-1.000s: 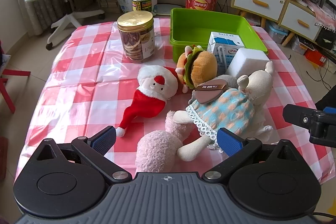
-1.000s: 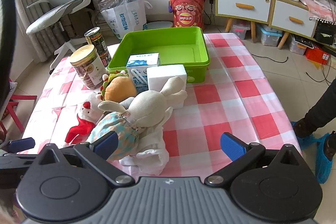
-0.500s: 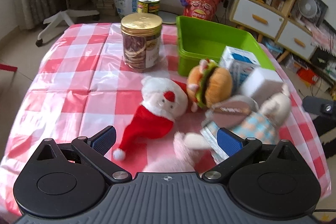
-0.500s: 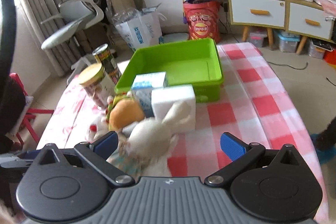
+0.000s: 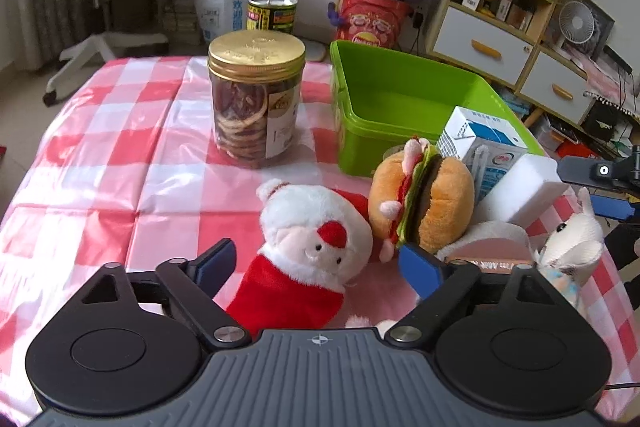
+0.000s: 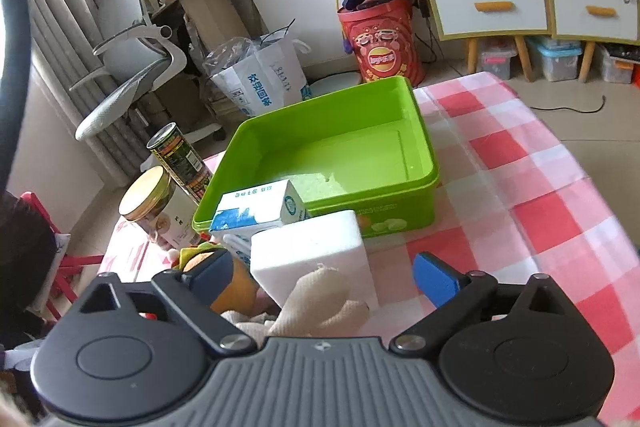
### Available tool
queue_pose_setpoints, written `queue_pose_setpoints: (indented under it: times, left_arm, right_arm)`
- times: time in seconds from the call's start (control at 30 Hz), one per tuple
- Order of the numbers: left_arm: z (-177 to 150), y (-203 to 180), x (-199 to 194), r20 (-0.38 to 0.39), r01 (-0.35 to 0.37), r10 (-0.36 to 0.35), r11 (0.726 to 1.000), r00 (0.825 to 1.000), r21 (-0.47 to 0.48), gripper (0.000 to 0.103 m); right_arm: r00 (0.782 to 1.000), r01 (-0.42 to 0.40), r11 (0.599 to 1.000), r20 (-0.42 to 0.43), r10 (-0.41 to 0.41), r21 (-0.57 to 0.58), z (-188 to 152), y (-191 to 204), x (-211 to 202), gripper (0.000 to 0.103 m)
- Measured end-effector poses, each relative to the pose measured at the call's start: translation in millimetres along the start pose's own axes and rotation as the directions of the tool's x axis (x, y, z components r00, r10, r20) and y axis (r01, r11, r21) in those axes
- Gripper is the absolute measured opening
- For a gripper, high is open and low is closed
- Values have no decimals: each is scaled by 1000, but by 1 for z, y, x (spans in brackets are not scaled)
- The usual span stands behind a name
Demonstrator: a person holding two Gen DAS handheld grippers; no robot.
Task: Organize soft objects
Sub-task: 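Grasp the Santa plush with the left tool while the right tool grasps the white foam block, then carry the Santa and foam block into the green bin while both tools open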
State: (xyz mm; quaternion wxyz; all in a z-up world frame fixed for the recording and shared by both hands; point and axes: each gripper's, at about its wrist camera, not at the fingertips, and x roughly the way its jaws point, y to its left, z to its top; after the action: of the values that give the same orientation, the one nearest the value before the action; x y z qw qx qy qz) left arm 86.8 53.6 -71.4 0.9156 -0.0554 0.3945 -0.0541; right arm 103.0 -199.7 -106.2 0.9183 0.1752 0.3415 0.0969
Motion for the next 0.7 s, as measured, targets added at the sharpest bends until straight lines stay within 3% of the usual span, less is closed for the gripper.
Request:
queue_pose_setpoints:
  times: [0.13, 0.23, 0.4, 0.53, 0.6, 0.7]
  left_arm:
    - [-1, 4, 5, 28, 19, -17, 999, 999, -44, 70]
    - [-2, 6, 12, 18, 45, -44, 997, 999, -60, 64]
    - [-5, 9, 15, 18, 22, -21, 998, 1000, -56, 48]
    - [-5, 14, 18, 6, 30, -29, 997, 1000, -67, 49]
    - [-5, 16, 21, -15, 35, -36, 996, 999, -77, 58]
    - [-7, 20, 29, -41, 44, -47, 995, 998, -88, 60]
  right_arm:
    - [1000, -27, 1000, 3, 27, -12, -4, 0, 10, 78]
    - [999, -34, 999, -9, 34, 10, -6, -5, 18, 68]
    - [997, -72, 997, 3, 72, 36, -8, -10, 17, 56]
    - [998, -65, 997, 10, 65, 41, -8, -13, 15, 54]
    - [998, -57, 998, 13, 56, 40, -8, -14, 13, 53]
    - [999, -36, 999, 19, 35, 40, -7, -13, 8, 53]
